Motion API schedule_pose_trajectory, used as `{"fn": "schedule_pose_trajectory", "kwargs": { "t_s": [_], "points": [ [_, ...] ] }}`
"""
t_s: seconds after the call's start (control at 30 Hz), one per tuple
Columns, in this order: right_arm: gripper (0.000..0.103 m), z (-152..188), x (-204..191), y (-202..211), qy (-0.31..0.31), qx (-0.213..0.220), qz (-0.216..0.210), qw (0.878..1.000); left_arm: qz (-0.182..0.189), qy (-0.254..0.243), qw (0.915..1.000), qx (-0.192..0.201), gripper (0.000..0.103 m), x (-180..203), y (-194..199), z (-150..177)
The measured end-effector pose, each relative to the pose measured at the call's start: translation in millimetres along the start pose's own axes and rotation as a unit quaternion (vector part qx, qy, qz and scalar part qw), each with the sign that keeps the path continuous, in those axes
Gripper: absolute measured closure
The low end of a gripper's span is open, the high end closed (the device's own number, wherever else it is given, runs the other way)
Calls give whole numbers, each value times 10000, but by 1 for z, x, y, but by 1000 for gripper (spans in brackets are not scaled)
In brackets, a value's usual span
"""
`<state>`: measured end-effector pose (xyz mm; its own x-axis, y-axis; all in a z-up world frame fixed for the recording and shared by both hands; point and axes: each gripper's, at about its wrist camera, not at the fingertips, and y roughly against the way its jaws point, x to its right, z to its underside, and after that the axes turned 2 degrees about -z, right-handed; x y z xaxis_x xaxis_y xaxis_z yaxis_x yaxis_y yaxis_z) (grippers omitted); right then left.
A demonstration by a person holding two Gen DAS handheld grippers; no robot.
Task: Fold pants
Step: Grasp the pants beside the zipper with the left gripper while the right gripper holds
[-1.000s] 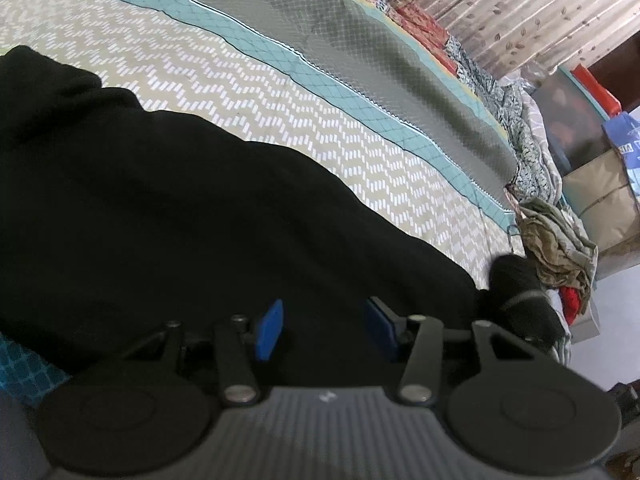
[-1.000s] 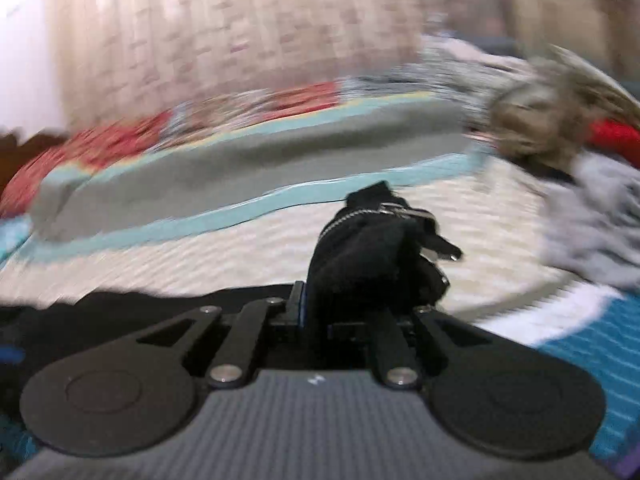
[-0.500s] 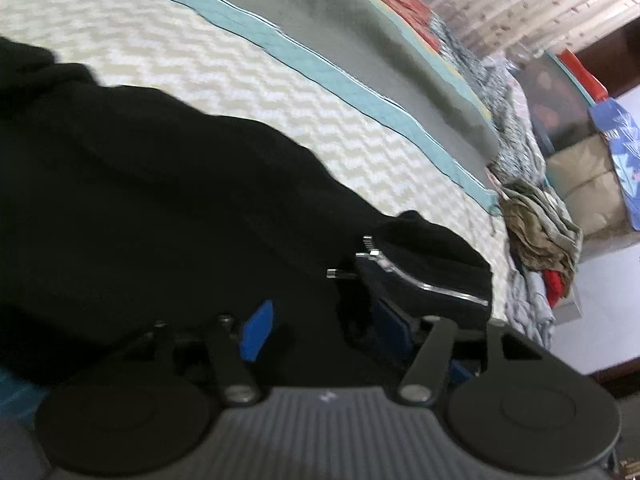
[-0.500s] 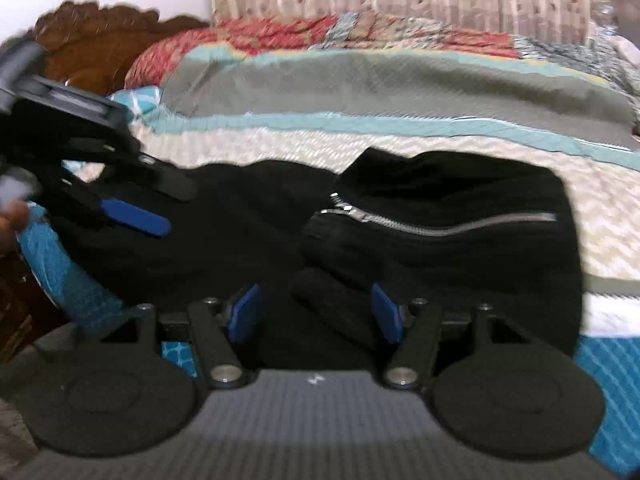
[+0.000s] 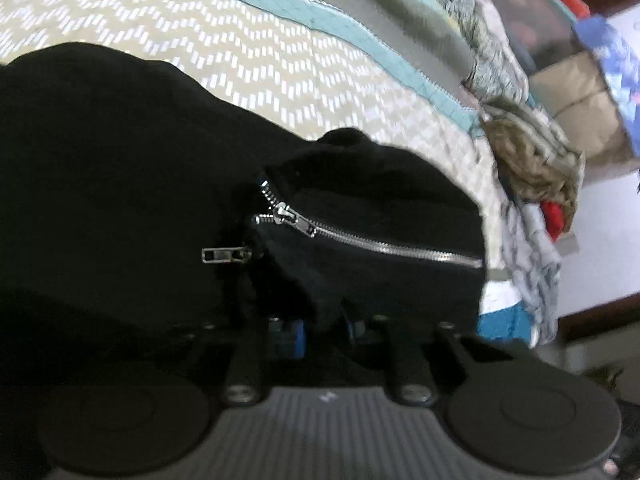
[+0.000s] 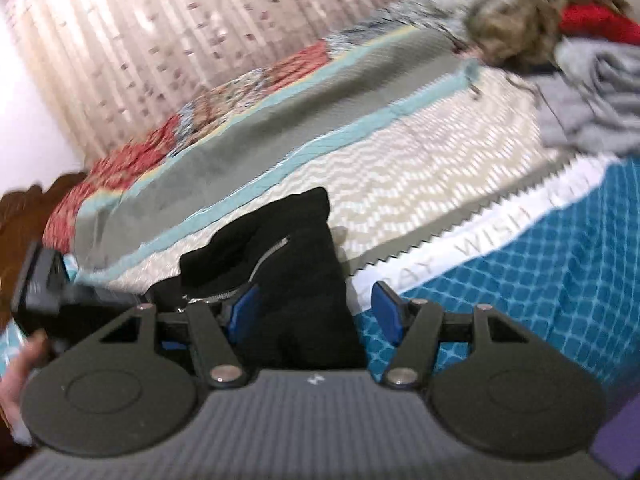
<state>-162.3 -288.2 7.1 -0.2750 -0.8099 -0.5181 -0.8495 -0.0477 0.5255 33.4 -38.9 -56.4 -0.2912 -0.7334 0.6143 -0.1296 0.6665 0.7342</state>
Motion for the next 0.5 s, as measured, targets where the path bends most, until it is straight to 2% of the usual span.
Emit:
{"fn": "schedule_pose_trajectory", "kwargs": {
  "t_s": [0.17, 0.27, 0.33, 0.4, 0.43, 0.5],
  "points": [
    [39, 0, -8, -7, -175, -20, -218, 9996, 180, -274, 9983, 487, 90, 9, 51, 11],
    [39, 4, -14, -10, -197, -92, -343, 9992, 32, -173, 9970, 752, 90, -3, 81, 21],
    [39, 10, -20, -16, -215, -187, -408, 9988, -185, 9, 9970, 751, 89, -16, 85, 24],
    [39, 17, -29, -23, -158, -290, -346, 9989, -419, 316, 9969, 583, 88, -36, 78, 29],
    [39, 20, -33, -26, -106, -333, -304, 9989, -491, 476, 9965, 475, 83, -45, 73, 30],
    [39, 24, -40, -31, -39, -420, -231, 9988, -480, 734, 9956, 329, 82, -58, 66, 35]
  ]
}}
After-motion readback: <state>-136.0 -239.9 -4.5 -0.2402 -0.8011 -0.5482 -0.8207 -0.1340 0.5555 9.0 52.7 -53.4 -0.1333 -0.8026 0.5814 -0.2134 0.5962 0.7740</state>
